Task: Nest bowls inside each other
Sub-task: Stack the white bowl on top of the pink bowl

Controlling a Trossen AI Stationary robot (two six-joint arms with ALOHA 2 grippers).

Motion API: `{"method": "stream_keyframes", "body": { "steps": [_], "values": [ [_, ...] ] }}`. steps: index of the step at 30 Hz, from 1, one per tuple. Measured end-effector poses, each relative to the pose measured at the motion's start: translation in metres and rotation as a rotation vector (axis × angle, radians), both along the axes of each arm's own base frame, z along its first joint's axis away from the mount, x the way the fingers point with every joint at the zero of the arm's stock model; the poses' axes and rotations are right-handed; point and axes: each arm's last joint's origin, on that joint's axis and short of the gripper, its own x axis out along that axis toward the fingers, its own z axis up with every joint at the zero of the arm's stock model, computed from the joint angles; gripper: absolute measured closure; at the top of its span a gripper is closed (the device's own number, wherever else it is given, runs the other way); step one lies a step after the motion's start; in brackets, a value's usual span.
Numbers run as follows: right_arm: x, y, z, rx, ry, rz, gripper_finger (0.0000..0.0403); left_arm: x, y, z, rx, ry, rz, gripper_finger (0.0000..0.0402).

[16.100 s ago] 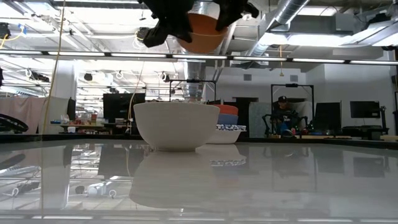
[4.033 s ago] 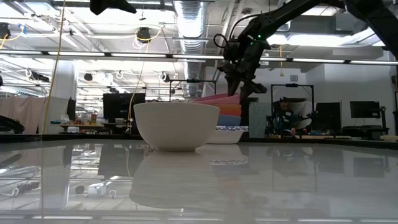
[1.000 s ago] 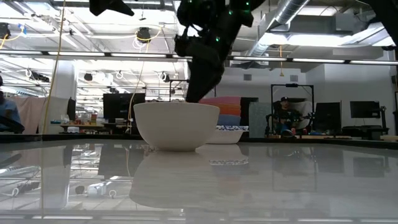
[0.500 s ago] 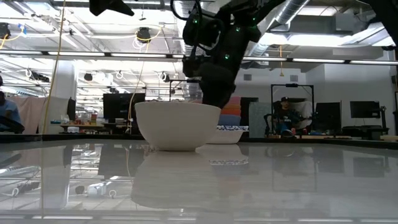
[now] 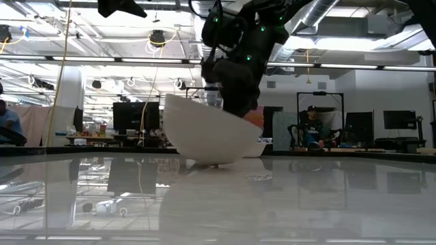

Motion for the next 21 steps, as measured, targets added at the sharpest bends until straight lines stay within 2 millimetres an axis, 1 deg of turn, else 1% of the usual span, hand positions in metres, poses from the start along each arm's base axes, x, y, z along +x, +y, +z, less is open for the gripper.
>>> {"method": "stream_keyframes", "body": {
  "steps": [4,7,9,15,21],
  "values": [
    [0.0,0.0,0.0,0.007,-0.001,-0.012,0.0391,0.0,0.0,0.0,0.002,0.001,0.006,0.0177],
    [0.0,0.0,0.006,0.007,-0.001,-0.016,0.0394,0.0,0.0,0.0,0.001,0.001,0.006,0.0177],
    [0.002,-0.001,0.014,-0.002,-0.001,-0.019,0.0394,0.0,0.0,0.0,0.001,0.004,0.006,0.0177],
    [0.004,-0.002,0.045,-0.027,0.019,0.004,0.0394,0.0,0.0,-0.001,0.001,0.006,0.007,0.0177],
    [-0.001,-0.011,0.097,-0.078,0.049,0.058,0.0394,0.0,0.0,-0.001,0.006,0.009,0.004,0.0177]
  ]
}}
